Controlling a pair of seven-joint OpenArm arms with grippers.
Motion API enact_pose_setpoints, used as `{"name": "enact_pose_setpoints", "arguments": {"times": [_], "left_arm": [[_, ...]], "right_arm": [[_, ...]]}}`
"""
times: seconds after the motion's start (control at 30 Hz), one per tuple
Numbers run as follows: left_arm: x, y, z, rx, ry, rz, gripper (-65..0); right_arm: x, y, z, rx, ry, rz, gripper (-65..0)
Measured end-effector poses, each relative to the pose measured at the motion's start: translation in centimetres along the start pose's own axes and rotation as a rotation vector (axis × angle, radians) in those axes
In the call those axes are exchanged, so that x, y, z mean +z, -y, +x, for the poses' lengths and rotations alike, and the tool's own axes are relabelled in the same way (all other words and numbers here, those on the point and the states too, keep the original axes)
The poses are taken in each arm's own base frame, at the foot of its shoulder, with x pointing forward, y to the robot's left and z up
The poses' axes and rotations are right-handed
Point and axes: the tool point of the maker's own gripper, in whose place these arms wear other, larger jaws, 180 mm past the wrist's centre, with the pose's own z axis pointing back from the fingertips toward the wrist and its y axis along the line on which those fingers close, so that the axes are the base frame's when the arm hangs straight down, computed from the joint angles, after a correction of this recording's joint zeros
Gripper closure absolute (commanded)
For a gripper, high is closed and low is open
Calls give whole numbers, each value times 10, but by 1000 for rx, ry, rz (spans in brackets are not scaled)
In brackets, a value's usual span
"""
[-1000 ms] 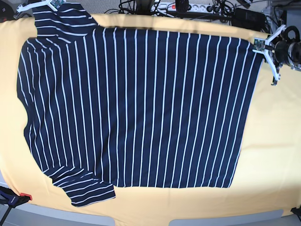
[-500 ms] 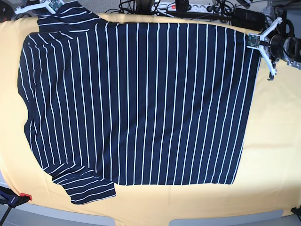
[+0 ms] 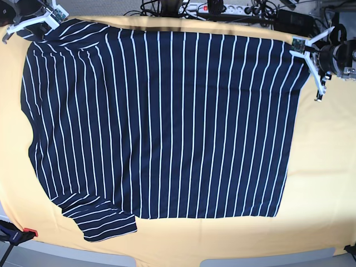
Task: Fold the T-shirt properly
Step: 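Lift the shirt edges with both grippers and pull them apart, then drag the held edge across the shirt body with both grippers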
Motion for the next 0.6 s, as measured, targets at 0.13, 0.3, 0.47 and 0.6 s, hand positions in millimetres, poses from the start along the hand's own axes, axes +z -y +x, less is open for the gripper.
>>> {"name": "enact_pose_setpoints", "arguments": {"times": [0.13,0.3,0.47,0.6], "left_arm": [[1,-11,-11,-56,-66,60,0],[5,-39,-17,-40,-103,220,0],[12,-62,-18,-32,-106,351,0],[11,-63,-5,-38,-39,357,0]], "right_arm": [[-10,13,16,27,60,-14,0],[-17,26,30,-19,116,-30,0],[-22,48,41,-7,154,-94,0],[-24,58,46,39,176,-109,0]]}}
